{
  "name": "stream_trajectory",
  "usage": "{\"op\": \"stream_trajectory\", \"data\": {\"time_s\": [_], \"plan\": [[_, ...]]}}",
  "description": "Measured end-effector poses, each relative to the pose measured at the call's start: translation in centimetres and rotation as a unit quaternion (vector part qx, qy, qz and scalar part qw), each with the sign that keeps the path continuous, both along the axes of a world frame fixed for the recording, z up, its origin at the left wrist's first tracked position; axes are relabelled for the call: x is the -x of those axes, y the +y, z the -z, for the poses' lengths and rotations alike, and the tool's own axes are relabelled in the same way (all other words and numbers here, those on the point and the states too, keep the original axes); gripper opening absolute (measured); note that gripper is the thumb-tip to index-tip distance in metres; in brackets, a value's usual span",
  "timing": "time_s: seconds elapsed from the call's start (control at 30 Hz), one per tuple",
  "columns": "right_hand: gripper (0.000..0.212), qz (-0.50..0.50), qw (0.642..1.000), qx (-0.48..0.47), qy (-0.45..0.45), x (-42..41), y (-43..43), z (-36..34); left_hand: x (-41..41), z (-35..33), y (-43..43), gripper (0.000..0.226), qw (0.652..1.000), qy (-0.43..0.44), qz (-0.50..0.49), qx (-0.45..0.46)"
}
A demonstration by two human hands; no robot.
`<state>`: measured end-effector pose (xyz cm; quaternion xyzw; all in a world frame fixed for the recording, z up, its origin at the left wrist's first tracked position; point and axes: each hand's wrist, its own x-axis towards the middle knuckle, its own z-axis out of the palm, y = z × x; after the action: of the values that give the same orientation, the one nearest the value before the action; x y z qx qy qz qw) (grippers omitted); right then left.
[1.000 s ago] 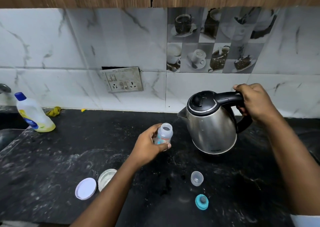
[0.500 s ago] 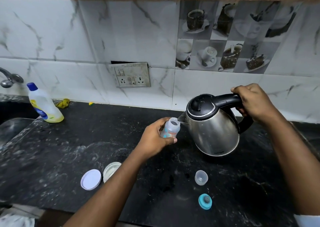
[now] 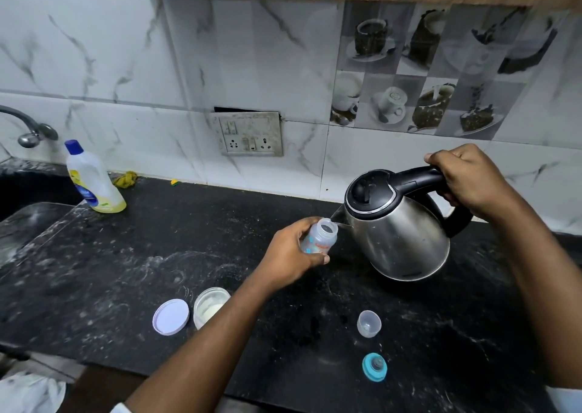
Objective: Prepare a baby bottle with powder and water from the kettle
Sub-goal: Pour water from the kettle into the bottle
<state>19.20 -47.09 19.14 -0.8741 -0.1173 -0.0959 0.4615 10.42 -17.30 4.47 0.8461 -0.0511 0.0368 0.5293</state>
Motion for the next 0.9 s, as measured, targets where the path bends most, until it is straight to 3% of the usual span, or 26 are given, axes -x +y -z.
{"op": "stream_trajectory", "data": {"time_s": [0.9], "plan": [[0.06, -0.003, 0.998, 0.067, 0.004, 0.7, 0.4, -0.8, 1.4, 0.5, -0.5, 0.075, 0.999, 0.033, -0.013, 0.017]]}}
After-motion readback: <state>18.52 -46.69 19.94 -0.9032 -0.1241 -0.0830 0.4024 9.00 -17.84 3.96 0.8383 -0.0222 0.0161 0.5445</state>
